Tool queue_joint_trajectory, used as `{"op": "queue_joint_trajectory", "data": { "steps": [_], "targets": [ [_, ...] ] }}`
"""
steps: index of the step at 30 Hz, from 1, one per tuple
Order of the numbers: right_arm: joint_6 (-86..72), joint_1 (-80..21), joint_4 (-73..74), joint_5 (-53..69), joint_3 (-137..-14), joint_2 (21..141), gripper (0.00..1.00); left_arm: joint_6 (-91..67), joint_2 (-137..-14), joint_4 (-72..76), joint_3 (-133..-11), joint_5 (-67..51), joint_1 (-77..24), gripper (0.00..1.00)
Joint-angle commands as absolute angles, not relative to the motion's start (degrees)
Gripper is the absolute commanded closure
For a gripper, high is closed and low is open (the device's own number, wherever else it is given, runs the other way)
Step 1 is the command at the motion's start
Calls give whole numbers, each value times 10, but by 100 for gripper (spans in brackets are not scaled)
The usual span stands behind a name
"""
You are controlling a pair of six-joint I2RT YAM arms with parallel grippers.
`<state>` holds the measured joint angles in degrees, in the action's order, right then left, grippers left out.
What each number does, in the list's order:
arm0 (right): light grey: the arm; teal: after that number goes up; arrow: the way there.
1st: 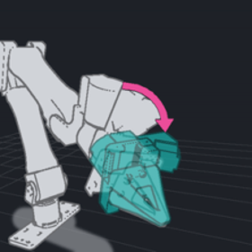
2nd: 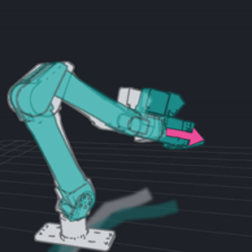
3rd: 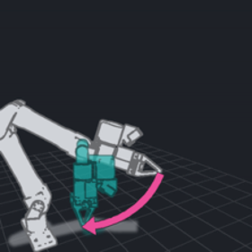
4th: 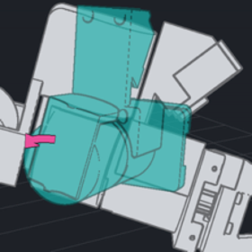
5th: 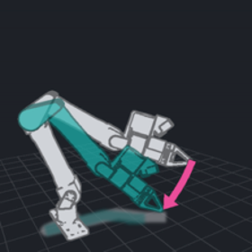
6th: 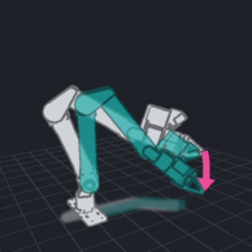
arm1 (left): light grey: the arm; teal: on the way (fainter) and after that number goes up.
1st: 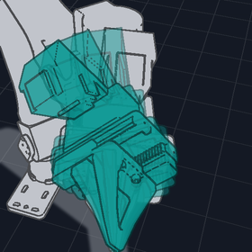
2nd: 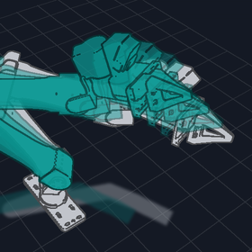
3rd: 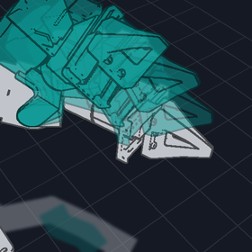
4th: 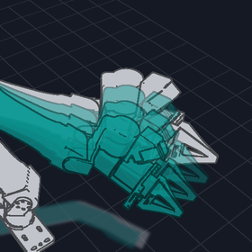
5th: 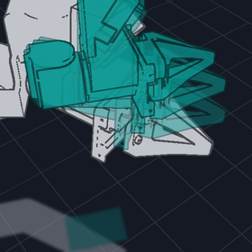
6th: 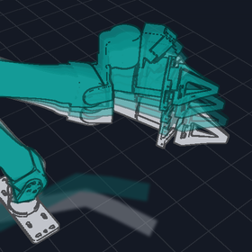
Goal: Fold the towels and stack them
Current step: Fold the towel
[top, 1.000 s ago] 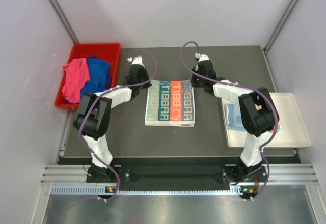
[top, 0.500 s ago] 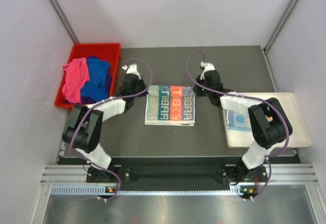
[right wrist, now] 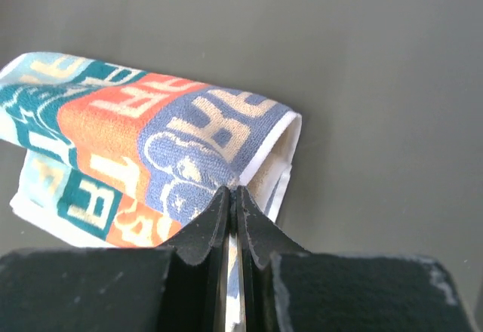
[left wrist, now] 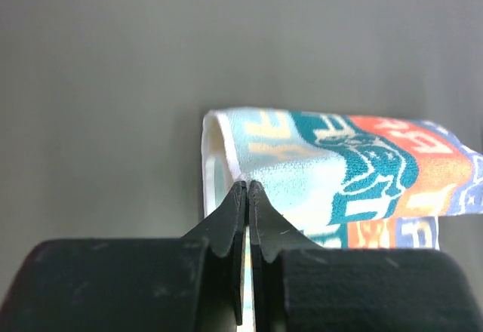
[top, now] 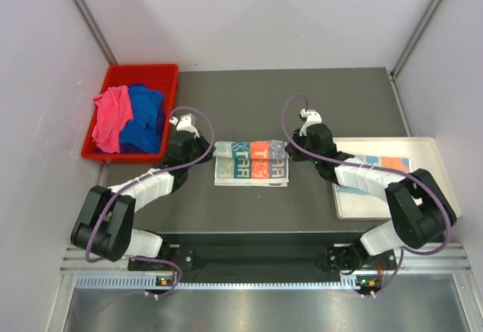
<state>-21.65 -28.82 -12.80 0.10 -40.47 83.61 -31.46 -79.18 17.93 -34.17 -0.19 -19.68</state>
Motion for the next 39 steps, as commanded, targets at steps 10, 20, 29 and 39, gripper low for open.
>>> {"op": "queue_joint_trajectory", "data": {
  "steps": [10, 20, 29, 39],
  "targets": [
    [-241, -316, -153, -21, -344, 770, 96, -336, -712, 208, -258, -25, -199, 100],
    [-258, -339, -166, -33, -305, 761, 96, -345, -708, 204, -229, -38, -205, 100],
    [-271, -350, -165, -35, -285, 742, 79, -357, -695, 180, -222, -52, -207, 75],
    [-281, -352, -94, -51, -307, 698, 69, -350, -642, 49, -262, -17, -210, 71]
  ]
}}
